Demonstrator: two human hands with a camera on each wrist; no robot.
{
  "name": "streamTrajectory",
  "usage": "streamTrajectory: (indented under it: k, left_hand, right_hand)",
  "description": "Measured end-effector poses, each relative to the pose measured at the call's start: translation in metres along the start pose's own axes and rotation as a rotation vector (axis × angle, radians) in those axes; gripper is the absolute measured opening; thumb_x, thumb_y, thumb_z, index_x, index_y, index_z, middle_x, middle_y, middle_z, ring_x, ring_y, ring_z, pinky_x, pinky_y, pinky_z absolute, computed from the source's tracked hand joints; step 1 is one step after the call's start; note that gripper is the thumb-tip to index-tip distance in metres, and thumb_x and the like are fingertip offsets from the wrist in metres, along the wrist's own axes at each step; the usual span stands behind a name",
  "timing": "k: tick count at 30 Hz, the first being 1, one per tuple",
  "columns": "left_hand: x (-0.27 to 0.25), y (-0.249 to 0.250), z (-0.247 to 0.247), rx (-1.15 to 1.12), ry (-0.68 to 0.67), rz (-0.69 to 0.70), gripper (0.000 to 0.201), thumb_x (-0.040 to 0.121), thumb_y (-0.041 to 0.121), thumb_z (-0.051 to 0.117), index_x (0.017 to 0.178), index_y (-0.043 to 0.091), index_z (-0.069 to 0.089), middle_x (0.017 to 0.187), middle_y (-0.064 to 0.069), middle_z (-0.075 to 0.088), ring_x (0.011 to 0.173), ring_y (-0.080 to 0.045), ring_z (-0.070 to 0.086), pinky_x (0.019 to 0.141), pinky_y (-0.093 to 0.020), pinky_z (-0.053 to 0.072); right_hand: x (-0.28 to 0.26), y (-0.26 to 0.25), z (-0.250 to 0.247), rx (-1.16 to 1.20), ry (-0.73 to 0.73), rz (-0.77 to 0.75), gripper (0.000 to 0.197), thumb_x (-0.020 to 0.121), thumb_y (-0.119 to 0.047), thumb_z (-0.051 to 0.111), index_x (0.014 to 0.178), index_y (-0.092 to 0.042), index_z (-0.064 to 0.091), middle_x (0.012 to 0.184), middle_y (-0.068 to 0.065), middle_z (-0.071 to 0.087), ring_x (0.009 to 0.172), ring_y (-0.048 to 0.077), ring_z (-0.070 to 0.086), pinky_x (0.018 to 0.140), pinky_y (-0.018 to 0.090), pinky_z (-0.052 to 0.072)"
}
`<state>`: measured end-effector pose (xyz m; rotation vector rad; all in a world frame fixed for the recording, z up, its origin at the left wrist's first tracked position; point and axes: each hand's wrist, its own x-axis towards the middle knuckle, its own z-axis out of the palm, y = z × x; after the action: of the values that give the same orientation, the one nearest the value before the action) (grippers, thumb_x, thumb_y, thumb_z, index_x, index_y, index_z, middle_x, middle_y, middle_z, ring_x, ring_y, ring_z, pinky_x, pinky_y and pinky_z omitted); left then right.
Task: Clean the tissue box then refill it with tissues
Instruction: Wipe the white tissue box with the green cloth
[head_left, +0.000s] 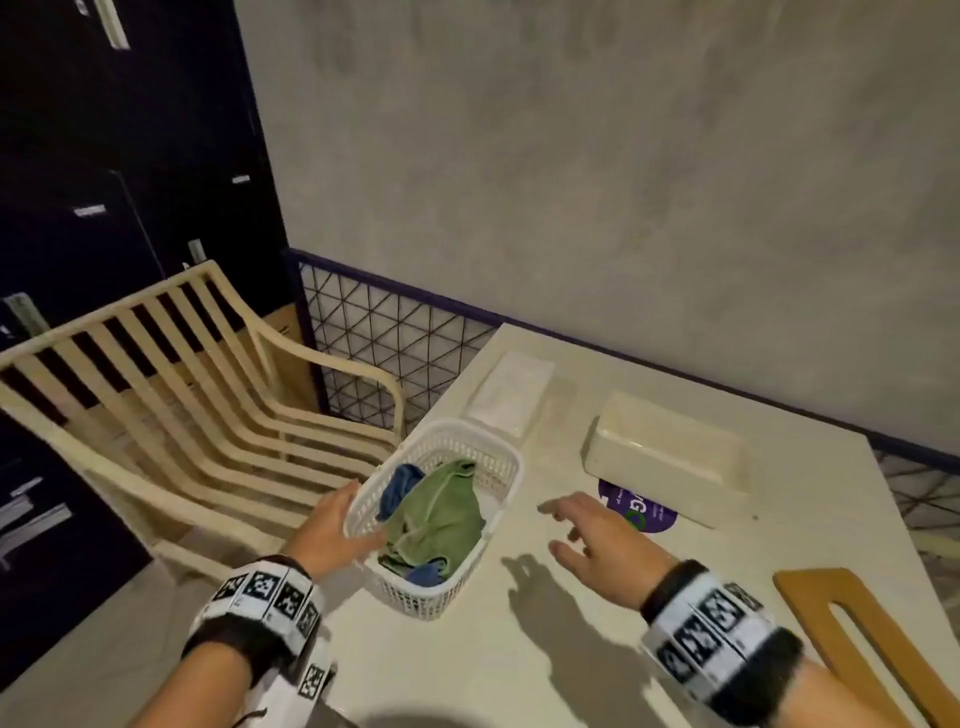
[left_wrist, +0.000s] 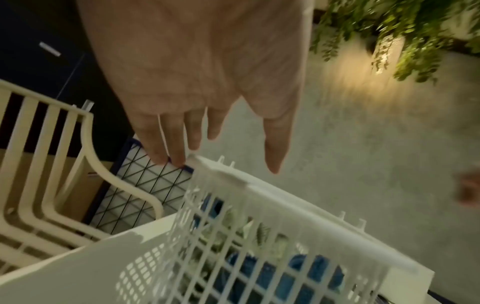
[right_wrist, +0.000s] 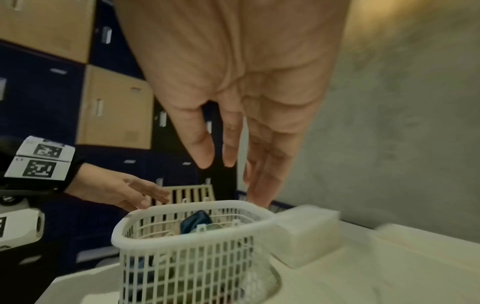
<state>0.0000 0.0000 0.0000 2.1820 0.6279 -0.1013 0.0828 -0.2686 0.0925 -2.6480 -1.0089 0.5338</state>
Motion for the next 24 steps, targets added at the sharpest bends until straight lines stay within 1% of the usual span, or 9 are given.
streamTrajectory:
  k: [2, 3, 5, 7, 11, 15, 18, 21, 24]
  left_hand:
    - [0.001, -0.001, 0.003, -0.071, -0.043, 0.012, 0.078, 0.076, 0.019, 0.072, 0.140, 0.006, 0.029, 0.133, 0.002, 0.037, 0.126, -0.018, 0.040, 0.103, -0.021, 0.029]
    - [-0.001, 0.000, 0.005, -0.062, -0.048, 0.001, 0.075, 0.081, 0.010, 0.066, 0.143, 0.006, 0.024, 0.134, 0.000, 0.035, 0.130, -0.019, 0.037, 0.099, -0.019, 0.029]
    - [0.000, -0.004, 0.013, -0.030, -0.041, -0.020, 0.078, 0.086, 0.009, 0.060, 0.147, 0.009, 0.010, 0.150, -0.010, 0.023, 0.138, -0.024, 0.028, 0.108, -0.026, 0.026]
    - [0.001, -0.014, 0.018, -0.034, -0.028, -0.015, 0.082, 0.088, 0.015, 0.058, 0.149, 0.016, 0.002, 0.154, -0.012, 0.014, 0.139, -0.025, 0.029, 0.111, -0.031, 0.026]
    - [0.002, -0.028, 0.026, -0.077, 0.016, 0.012, 0.080, 0.089, 0.021, 0.055, 0.149, 0.023, 0.002, 0.153, -0.009, 0.018, 0.136, -0.025, 0.033, 0.110, -0.036, 0.032]
    - [0.008, -0.035, 0.027, -0.107, 0.016, 0.024, 0.080, 0.089, 0.022, 0.055, 0.149, 0.024, 0.002, 0.150, -0.008, 0.024, 0.135, -0.024, 0.034, 0.109, -0.036, 0.031]
    - [0.004, -0.033, 0.026, -0.119, 0.043, 0.023, 0.079, 0.088, 0.022, 0.056, 0.149, 0.024, 0.004, 0.148, -0.007, 0.027, 0.135, -0.022, 0.034, 0.107, -0.036, 0.031]
    - [-0.004, -0.026, 0.019, -0.061, 0.072, -0.020, 0.079, 0.086, 0.033, 0.058, 0.148, 0.023, 0.011, 0.147, -0.009, 0.026, 0.132, -0.026, 0.037, 0.107, -0.040, 0.034]
    - [-0.015, 0.005, -0.002, -0.022, 0.182, 0.071, 0.083, 0.081, 0.043, 0.062, 0.146, 0.022, 0.016, 0.146, -0.007, 0.025, 0.131, -0.027, 0.037, 0.106, -0.043, 0.036]
  right_hand:
    - [0.039, -0.023, 0.007, -0.008, -0.053, -0.025, 0.046, 0.093, -0.019, 0.047, 0.137, -0.011, 0.034, 0.134, 0.012, 0.042, 0.118, 0.026, 0.049, 0.098, 0.029, 0.037]
    - [0.061, -0.035, 0.011, -0.056, -0.124, -0.038, 0.047, 0.092, -0.019, 0.048, 0.136, -0.008, 0.035, 0.136, 0.015, 0.042, 0.121, 0.029, 0.047, 0.101, 0.032, 0.037]
    - [0.108, -0.048, 0.031, -0.177, -0.211, -0.109, 0.046, 0.089, -0.022, 0.052, 0.132, -0.006, 0.043, 0.133, 0.017, 0.047, 0.121, 0.033, 0.048, 0.103, 0.039, 0.040]
    - [0.144, -0.054, 0.052, -0.318, -0.245, -0.125, 0.048, 0.086, -0.031, 0.056, 0.130, -0.013, 0.047, 0.133, 0.013, 0.049, 0.119, 0.035, 0.051, 0.101, 0.044, 0.043]
    - [0.167, -0.073, 0.072, -0.540, -0.393, -0.208, 0.055, 0.095, -0.030, 0.042, 0.145, -0.023, 0.020, 0.156, 0.005, 0.016, 0.139, 0.026, 0.025, 0.111, 0.041, 0.030]
    - [0.162, -0.092, 0.071, -0.750, -0.466, -0.207, 0.052, 0.096, -0.014, 0.039, 0.144, -0.009, 0.020, 0.156, 0.013, 0.013, 0.138, 0.030, 0.025, 0.106, 0.039, 0.029]
    - [0.162, -0.093, 0.062, -0.660, -0.404, -0.223, 0.049, 0.094, -0.014, 0.045, 0.140, -0.007, 0.031, 0.149, 0.016, 0.031, 0.133, 0.031, 0.036, 0.104, 0.040, 0.034]
    - [0.163, -0.087, 0.035, -0.465, -0.254, -0.168, 0.031, 0.086, -0.020, 0.058, 0.114, -0.007, 0.059, 0.118, 0.017, 0.060, 0.109, 0.032, 0.057, 0.088, 0.037, 0.047]
    - [0.146, -0.067, -0.014, -0.131, -0.093, -0.052, 0.014, 0.088, -0.025, 0.057, 0.084, -0.011, 0.056, 0.096, 0.015, 0.056, 0.091, 0.026, 0.052, 0.071, 0.028, 0.041]
